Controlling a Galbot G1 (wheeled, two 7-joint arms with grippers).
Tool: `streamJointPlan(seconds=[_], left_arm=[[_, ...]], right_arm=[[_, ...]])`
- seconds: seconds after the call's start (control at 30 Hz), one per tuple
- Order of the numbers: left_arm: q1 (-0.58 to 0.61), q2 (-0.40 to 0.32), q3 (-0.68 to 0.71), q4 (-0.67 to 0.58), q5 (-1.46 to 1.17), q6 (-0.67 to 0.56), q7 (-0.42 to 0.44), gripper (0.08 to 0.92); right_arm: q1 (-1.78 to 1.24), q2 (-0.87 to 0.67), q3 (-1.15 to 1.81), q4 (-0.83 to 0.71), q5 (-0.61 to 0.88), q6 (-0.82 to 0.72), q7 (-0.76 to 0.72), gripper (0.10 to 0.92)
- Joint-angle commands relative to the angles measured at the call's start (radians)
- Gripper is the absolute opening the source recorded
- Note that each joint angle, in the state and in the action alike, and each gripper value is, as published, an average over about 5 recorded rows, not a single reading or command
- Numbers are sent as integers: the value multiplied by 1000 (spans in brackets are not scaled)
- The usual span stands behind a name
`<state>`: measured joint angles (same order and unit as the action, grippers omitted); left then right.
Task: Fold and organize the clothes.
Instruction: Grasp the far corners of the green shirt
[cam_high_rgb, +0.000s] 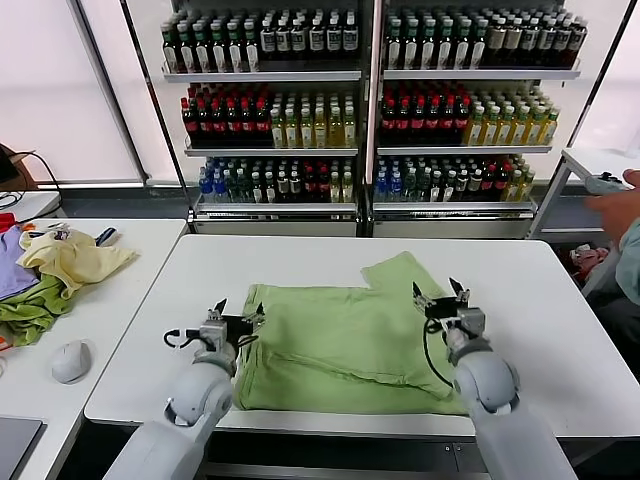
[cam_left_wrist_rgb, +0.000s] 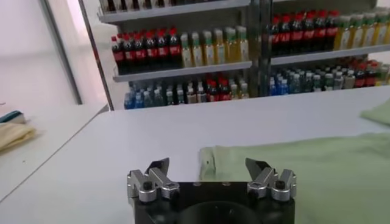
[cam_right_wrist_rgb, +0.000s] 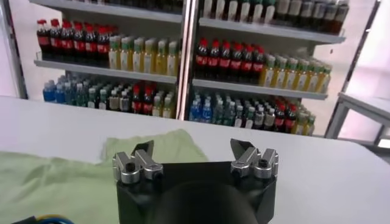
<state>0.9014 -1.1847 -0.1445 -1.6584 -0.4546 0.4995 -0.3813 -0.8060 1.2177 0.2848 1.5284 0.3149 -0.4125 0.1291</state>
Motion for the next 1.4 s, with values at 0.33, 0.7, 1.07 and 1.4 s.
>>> streamJointPlan(seconds=[0.33,0.7,1.07,1.4], left_arm=[[-305,-93,105,434,-37,8,4,823],[-263,-80,125,387,-90,28,11,689],[-202,-49,115,316,-124,29,17,368],[-128,6,84,162,-161,-69,28,112]], right_arm=[[424,110,-107,-603,17,-7,-23,823],[426,135,-104,-659,51,-30,-31,743],[379,114,-104,-602,107,-43,-48,424],[241,51,-84,-323,140,36,-51,147]])
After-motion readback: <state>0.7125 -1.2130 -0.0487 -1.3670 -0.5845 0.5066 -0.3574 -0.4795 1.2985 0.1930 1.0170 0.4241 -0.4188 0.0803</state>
